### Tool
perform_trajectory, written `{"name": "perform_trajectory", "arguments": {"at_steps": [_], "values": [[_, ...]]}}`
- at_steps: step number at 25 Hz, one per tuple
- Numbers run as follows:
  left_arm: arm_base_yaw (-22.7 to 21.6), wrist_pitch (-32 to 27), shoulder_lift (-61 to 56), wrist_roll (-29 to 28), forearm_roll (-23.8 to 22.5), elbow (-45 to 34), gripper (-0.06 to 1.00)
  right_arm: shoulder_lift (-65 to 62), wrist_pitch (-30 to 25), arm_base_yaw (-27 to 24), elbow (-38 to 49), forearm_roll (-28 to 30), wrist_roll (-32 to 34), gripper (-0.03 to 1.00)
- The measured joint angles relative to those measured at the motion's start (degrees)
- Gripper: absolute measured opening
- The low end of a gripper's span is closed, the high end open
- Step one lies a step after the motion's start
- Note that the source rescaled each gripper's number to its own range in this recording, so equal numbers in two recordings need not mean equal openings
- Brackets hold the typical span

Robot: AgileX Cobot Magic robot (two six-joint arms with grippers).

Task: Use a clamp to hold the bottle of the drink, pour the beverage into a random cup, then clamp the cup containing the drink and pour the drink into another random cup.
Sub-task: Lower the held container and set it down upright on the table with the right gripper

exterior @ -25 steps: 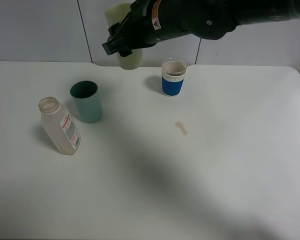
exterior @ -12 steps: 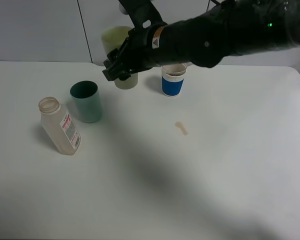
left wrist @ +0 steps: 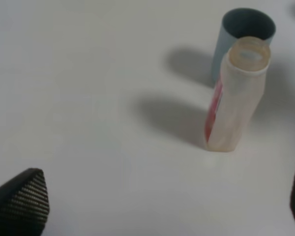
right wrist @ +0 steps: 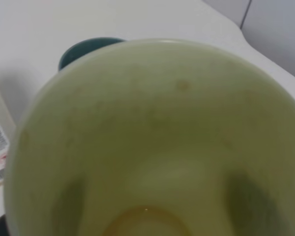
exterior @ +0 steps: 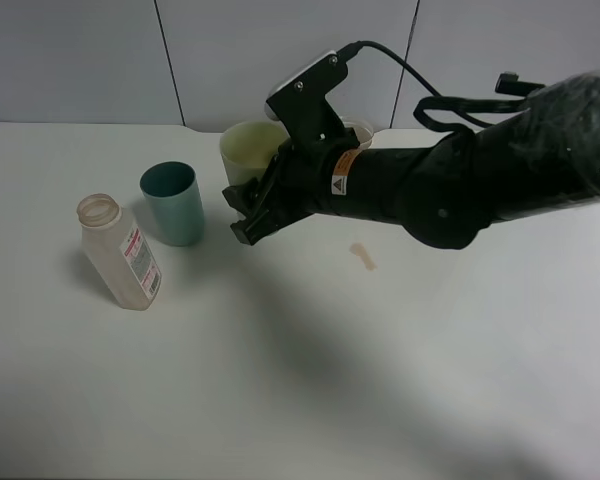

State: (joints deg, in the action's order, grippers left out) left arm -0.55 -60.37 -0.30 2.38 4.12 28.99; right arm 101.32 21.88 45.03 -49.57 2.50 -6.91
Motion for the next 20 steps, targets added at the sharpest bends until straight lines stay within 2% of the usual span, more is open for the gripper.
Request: {"name": "perform_trajectory", "arguments": {"at_steps": [4, 10, 20], "values": [[0.0, 0.0, 0.0, 0.0, 0.0, 0.0, 1.0, 0.0, 6.6, 0.0, 4.6, 1.5, 0.0, 0.01], [0.0, 0.0, 0.0, 0.0, 0.0, 0.0, 1.0, 3.3, 12.4, 0.0, 7.7, 1.7, 0.0, 0.01], [0.0, 0.0, 0.0, 0.0, 0.0, 0.0, 1.0, 9.6, 15.3, 0.0, 8.2, 1.7, 0.0, 0.01]]}}
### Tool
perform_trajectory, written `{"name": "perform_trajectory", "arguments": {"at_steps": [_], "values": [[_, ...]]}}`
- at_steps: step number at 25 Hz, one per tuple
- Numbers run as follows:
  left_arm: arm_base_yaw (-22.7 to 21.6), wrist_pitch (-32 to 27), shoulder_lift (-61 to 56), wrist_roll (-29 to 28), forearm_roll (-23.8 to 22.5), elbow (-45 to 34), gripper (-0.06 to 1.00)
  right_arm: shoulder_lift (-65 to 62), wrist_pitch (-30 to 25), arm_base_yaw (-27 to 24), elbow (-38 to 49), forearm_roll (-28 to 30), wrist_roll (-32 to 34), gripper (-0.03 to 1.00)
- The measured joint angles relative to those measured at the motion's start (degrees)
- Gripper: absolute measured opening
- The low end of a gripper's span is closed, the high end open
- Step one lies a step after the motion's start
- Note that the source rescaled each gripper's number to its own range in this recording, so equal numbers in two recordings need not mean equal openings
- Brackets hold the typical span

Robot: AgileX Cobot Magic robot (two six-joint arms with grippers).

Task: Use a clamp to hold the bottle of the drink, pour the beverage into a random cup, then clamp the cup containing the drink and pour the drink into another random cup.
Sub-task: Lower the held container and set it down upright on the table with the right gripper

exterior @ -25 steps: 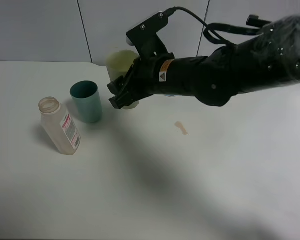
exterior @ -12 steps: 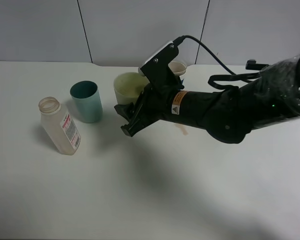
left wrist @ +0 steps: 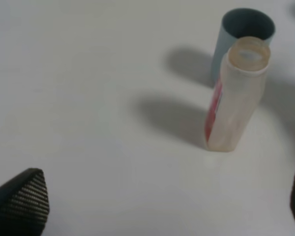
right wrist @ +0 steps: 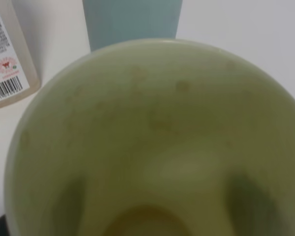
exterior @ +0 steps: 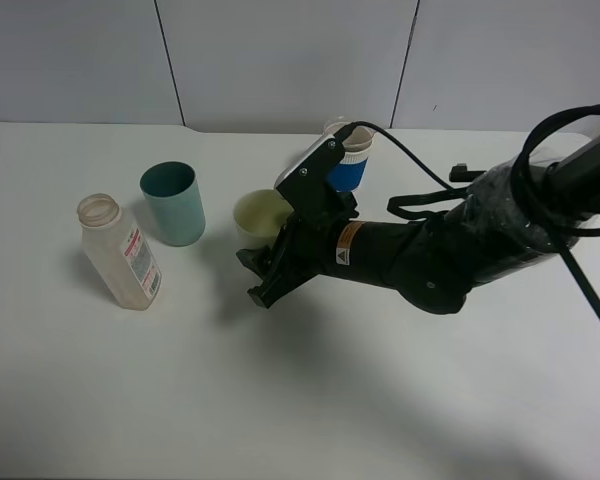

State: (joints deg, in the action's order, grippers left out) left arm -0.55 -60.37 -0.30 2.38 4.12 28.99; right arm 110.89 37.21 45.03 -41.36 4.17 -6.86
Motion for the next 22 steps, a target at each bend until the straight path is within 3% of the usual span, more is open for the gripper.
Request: {"name": "perform_trajectory", "arguments": {"at_steps": [9, 22], "values": [[0.0, 0.0, 0.0, 0.0, 0.0, 0.0, 1.0, 4.2, 4.3, 0.0, 0.1, -0.2, 5.2, 0.01], [0.0, 0.0, 0.0, 0.0, 0.0, 0.0, 1.0, 5.2, 6.0, 0.0, 0.0, -0.6, 5.6, 0.01]]}}
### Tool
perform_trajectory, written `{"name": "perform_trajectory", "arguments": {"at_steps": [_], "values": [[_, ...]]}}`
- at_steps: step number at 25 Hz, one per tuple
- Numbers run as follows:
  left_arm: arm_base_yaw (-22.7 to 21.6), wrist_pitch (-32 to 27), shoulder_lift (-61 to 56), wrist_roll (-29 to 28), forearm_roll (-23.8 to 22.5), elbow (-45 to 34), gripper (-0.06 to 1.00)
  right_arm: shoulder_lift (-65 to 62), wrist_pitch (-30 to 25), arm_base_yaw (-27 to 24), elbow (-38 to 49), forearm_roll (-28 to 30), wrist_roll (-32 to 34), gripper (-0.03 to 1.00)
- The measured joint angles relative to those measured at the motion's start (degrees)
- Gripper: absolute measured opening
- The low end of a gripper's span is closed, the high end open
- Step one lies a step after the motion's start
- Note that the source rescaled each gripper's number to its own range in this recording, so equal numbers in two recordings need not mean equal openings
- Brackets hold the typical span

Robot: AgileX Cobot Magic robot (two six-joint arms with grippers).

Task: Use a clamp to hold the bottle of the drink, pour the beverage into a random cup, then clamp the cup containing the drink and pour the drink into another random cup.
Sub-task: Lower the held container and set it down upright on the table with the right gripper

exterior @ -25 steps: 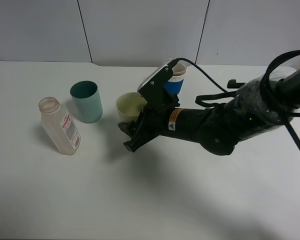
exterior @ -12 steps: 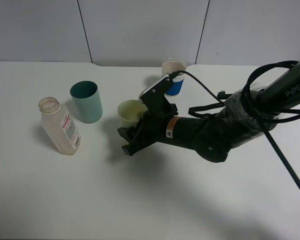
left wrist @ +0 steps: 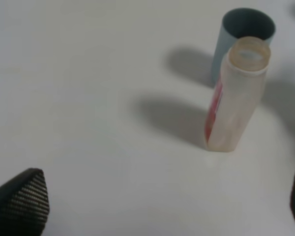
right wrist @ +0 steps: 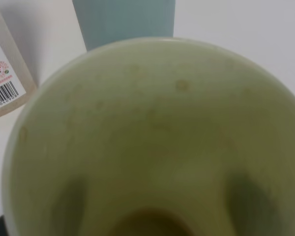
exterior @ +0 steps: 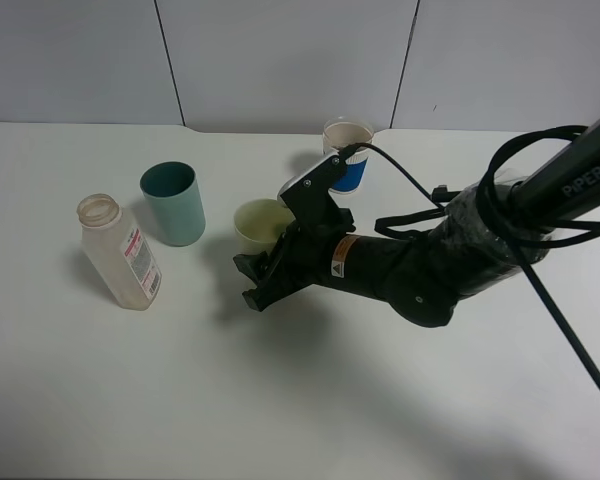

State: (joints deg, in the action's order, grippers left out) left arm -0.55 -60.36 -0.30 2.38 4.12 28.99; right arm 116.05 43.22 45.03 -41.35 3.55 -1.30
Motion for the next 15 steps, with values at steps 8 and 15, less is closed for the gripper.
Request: {"name": "perform_trajectory", "arguments": {"at_steps": [8, 15], "values": [[0.0, 0.0, 0.0, 0.0, 0.0, 0.0, 1.0, 0.0, 0.0, 0.0, 0.0, 3.3, 0.0, 0.03], [0.0, 0.0, 0.0, 0.0, 0.0, 0.0, 1.0, 0.6, -0.2, 0.0, 0.0, 3.4, 0.2, 0.89]]}}
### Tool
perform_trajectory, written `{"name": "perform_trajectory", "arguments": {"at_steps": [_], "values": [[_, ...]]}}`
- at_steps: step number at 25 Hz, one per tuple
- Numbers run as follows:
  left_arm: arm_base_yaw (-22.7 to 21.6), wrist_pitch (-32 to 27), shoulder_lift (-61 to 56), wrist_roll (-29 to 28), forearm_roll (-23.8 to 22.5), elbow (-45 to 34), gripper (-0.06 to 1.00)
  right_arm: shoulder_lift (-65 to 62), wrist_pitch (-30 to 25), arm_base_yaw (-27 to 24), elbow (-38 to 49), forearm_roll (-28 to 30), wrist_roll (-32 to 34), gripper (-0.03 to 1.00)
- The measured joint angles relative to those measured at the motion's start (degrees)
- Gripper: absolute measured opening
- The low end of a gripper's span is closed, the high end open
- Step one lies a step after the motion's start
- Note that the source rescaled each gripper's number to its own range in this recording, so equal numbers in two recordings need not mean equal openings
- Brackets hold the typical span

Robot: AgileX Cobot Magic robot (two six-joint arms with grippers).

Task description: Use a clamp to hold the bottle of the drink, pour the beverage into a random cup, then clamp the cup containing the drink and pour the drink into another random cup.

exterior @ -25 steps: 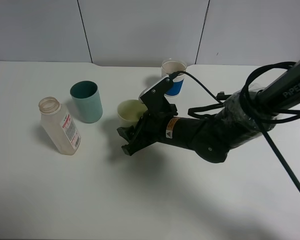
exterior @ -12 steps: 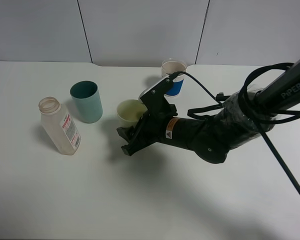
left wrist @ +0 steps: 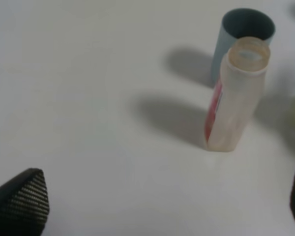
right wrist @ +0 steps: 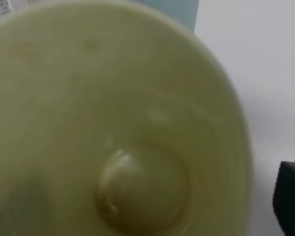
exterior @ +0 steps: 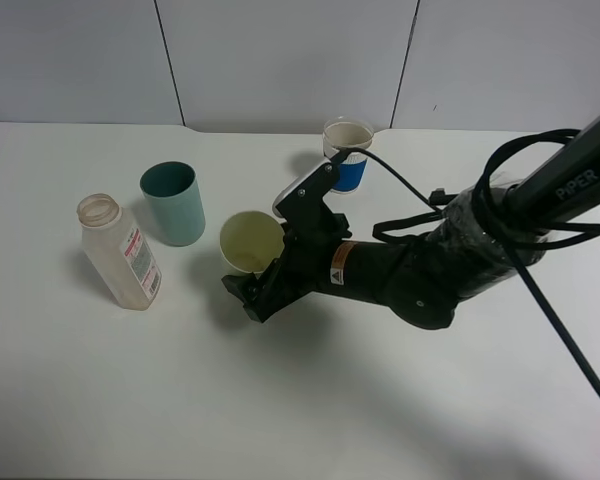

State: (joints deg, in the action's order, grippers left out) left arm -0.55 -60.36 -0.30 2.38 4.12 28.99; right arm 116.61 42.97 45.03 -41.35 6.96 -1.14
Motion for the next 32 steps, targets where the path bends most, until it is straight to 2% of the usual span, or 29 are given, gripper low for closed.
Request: {"name": "perform_trajectory", "arguments": {"at_steps": [1, 4, 23, 32], "values": [[0.0, 0.0, 0.0, 0.0, 0.0, 0.0, 1.0, 0.1, -0.2, 0.0, 0.0, 0.0, 0.0, 0.92], [0.0, 0.0, 0.0, 0.0, 0.0, 0.0, 1.0, 0.1, -0.2, 0.0, 0.0, 0.0, 0.0, 0.96], [0.0, 0.0, 0.0, 0.0, 0.0, 0.0, 1.0, -5.0, -1.1, 0.0, 0.0, -1.1, -0.2, 0.97], [0.0, 0.0, 0.0, 0.0, 0.0, 0.0, 1.0, -11.1, -6.3, 0.0, 0.2, -1.3, -0.2, 0.97]]}}
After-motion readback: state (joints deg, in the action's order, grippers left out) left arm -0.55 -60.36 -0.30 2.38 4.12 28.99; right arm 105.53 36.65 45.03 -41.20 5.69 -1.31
